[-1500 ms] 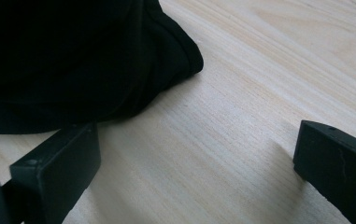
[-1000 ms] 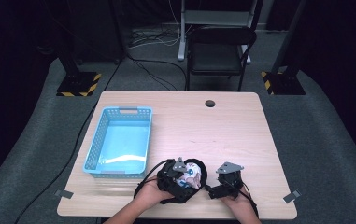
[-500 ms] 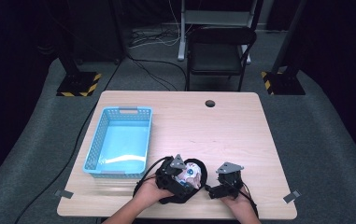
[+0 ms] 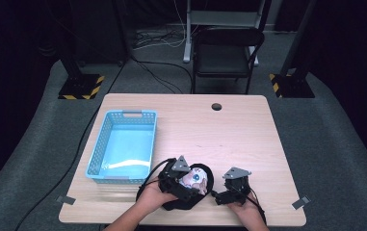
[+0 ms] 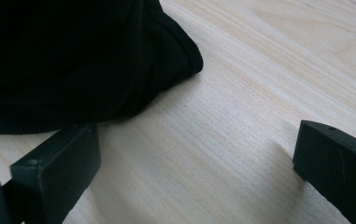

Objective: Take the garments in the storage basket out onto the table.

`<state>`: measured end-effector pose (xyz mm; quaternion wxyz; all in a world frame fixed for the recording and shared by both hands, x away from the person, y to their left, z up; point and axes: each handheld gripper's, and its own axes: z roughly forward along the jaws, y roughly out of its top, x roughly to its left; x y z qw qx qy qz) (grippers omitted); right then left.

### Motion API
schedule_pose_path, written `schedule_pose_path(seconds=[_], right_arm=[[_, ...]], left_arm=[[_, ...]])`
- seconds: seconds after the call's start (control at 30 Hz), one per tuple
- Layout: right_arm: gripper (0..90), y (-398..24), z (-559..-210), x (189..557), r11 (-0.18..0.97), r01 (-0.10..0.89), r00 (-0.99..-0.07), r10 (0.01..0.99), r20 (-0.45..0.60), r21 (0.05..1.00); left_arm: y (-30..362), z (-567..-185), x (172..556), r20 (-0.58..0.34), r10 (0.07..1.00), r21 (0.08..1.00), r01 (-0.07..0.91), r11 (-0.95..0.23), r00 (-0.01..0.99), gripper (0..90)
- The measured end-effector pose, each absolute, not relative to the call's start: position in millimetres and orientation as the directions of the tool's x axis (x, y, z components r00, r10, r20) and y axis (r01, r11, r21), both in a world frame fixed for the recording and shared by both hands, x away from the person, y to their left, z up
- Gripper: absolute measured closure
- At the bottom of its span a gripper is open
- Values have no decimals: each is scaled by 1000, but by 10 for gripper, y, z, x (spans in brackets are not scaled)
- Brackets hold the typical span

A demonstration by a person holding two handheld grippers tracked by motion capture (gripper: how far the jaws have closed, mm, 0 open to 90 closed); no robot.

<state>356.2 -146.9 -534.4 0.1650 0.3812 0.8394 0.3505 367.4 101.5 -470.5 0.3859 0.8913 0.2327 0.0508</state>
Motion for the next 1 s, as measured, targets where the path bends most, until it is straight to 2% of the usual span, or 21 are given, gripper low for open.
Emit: schedule_pose_path(seconds=[1.0], right_arm=[[1, -1468, -5344, 3562, 465, 524, -655, 755, -11, 714]], left_arm=[[1312, -4482, 3762, -80, 528, 759, 395, -517, 846, 66]])
